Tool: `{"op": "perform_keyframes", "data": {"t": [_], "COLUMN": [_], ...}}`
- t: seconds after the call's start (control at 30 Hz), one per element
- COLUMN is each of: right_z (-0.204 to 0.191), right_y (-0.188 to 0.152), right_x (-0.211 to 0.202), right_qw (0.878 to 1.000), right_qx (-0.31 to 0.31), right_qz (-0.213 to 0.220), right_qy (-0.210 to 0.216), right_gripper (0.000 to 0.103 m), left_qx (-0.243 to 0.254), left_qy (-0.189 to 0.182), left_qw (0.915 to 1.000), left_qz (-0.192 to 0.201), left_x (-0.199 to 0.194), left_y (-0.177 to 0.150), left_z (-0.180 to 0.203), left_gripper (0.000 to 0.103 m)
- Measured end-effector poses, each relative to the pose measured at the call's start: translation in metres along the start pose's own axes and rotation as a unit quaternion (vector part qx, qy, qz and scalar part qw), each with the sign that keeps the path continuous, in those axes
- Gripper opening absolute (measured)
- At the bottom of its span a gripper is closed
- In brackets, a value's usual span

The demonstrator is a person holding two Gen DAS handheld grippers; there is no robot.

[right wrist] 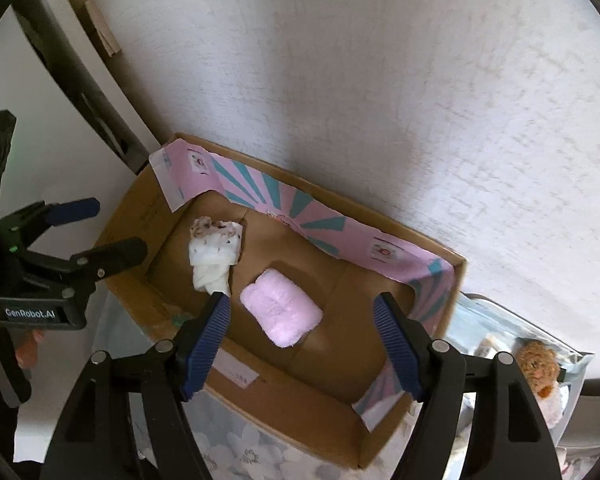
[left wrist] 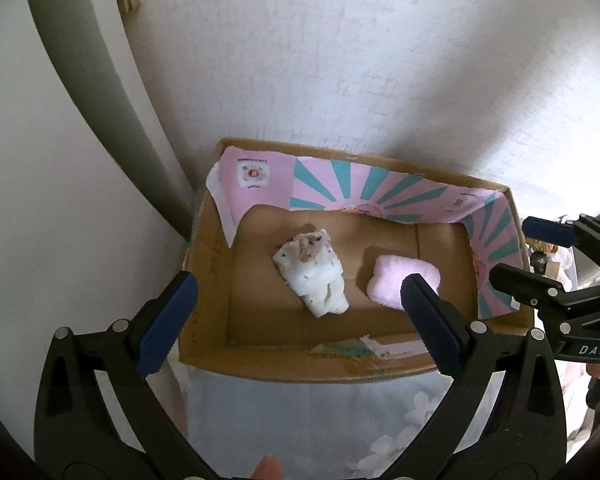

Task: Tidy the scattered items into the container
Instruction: 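Return both tools to the tray and grasp another white sock and pink sock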

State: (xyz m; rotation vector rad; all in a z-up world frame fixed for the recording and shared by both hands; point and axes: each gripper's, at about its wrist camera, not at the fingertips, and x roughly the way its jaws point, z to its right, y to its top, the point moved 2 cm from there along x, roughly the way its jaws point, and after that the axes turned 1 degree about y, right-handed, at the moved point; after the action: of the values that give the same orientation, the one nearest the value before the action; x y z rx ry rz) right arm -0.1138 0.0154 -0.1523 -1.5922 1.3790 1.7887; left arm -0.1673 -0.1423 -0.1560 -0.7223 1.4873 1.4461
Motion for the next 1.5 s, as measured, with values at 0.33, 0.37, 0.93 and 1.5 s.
{"op": "perform_keyframes", "data": {"t": [0.33, 0.37, 0.93, 1.5], "right_z": [0.012, 0.014, 0.13, 0.239], "right_y": [-0.021, -0.023, -0.069, -0.182], "right_x": [-0.027, -0.03, -0.143, -0.095], "right_qw": [1.0, 1.0, 0.996, 0.995], "right_qx": [0.015, 0.019, 0.047, 0.096], "right_qz": [0.009, 0.009, 0.059, 0.005], "right_qy": [-0.008, -0.006, -0.056, -0.034], "right_gripper": [0.07, 0.07, 0.07, 0.07], "left_qx": [0.038, 0.043, 0.157, 0.254], "left_qy": [-0.007, -0.013, -0.083, -0.137], "left_qw": [0.9991, 0.9989, 0.9824, 0.9573], "left_qz": [0.013, 0.014, 0.057, -0.022], "left_x": [-0.029, -0.032, -0.084, 0.006], "left_y": [0.0, -0.001, -0.016, -0.1], "left_z": [0.031, 0.036, 0.173, 0.335], "left_gripper": [0.101, 0.101, 0.101, 0.097]}}
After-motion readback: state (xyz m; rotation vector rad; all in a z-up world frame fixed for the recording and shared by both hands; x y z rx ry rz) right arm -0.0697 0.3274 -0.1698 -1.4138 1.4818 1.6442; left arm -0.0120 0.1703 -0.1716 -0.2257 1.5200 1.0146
